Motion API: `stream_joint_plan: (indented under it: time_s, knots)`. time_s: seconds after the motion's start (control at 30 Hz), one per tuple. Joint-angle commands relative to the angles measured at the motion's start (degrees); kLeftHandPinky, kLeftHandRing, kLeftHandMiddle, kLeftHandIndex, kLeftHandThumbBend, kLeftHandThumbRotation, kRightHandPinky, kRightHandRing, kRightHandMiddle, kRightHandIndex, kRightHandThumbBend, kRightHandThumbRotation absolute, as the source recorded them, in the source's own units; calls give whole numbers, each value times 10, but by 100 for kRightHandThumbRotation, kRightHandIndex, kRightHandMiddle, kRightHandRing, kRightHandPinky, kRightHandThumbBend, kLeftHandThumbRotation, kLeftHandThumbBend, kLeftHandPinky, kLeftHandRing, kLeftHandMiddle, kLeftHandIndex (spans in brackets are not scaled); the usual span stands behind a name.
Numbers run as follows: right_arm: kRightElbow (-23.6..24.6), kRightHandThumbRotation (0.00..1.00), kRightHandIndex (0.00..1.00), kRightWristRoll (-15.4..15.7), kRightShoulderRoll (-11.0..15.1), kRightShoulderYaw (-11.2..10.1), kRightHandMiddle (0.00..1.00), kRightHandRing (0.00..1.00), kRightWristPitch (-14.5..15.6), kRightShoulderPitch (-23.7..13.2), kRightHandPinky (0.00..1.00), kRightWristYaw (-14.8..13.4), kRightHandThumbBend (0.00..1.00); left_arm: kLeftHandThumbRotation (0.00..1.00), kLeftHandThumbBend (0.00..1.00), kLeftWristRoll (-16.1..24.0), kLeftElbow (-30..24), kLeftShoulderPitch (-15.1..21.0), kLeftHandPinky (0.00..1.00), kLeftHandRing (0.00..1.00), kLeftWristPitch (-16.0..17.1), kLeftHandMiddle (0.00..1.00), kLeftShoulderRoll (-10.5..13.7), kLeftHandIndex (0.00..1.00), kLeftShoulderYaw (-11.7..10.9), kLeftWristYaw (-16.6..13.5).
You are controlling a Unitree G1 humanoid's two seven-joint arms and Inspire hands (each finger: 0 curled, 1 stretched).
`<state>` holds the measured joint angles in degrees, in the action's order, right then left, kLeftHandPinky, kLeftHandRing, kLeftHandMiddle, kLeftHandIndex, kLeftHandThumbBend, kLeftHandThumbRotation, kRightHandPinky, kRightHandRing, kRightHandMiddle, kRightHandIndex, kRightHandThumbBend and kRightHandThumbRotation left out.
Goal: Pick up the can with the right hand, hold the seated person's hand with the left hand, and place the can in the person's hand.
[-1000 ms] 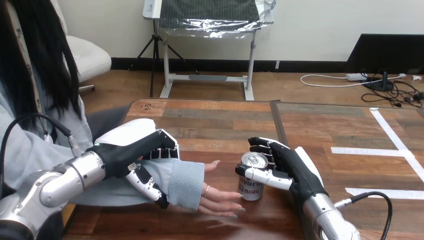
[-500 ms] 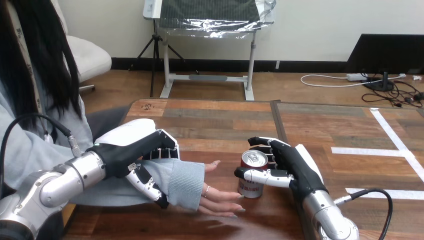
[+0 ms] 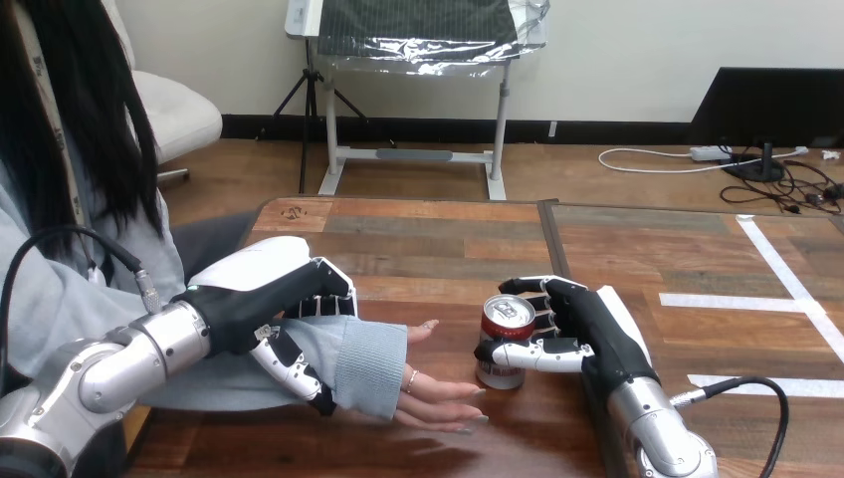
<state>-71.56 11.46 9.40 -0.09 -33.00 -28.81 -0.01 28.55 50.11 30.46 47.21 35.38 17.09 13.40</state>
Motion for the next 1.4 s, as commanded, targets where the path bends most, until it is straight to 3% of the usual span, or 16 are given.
stream_joint_plan:
  time_s: [0.0,0.33,0.8,1.37]
  knots:
    - [0,1,62,2,15,4,59,54,15,-19,50,1,97,0,94,-23,-15,80,27,32,26,39,-11,42,-19,-13]
    - [3,0,53,-1,18,2,52,48,13,-21,45,7,89,0,94,-24,-17,80,27,32,25,39,-11,42,-19,-11]
    - [10,0,50,-6,17,-1,49,43,4,-23,38,9,84,0,94,-27,-21,78,27,32,25,39,-11,42,-20,-10]
    - [27,0,49,12,20,9,47,40,-10,-26,35,-23,83,0,94,-25,-12,80,27,32,31,39,-15,42,-18,-13]
